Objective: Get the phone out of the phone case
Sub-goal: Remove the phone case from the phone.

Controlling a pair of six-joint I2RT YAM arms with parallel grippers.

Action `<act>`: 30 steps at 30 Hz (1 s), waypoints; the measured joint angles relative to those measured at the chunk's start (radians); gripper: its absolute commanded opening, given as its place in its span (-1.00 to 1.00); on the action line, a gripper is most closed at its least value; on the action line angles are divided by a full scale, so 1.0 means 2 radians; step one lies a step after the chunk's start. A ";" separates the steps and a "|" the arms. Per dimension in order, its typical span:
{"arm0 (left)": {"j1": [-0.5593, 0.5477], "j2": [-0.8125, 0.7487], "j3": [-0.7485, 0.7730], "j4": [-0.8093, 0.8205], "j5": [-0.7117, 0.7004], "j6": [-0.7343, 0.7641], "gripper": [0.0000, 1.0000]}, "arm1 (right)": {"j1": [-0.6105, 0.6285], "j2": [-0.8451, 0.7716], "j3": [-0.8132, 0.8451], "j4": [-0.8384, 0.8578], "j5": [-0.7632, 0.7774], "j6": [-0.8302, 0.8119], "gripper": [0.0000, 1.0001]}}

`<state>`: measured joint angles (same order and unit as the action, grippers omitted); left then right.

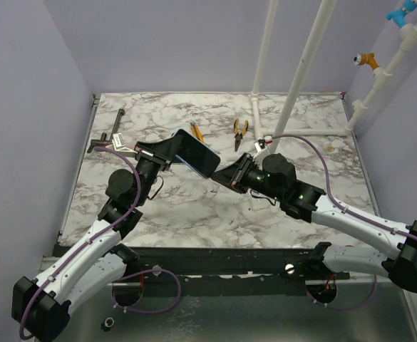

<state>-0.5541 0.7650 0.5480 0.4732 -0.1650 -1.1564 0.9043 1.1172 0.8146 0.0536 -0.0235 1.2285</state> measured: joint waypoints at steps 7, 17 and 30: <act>-0.006 0.000 0.000 0.000 0.000 -0.005 -1.00 | 0.000 0.005 0.001 0.000 0.000 0.002 -0.56; -0.014 -0.024 0.000 0.000 -0.008 -0.005 -1.00 | 0.002 -0.046 0.006 -0.040 0.005 -0.038 -0.23; -0.015 -0.017 0.000 0.005 -0.003 -0.041 -1.00 | 0.003 -0.152 0.000 -0.098 0.055 -0.091 -0.07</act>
<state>-0.5850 0.7311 0.5480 0.4831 -0.1719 -1.2392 0.9104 0.8131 0.8154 -0.1425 0.0860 1.0458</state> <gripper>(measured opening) 0.157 0.449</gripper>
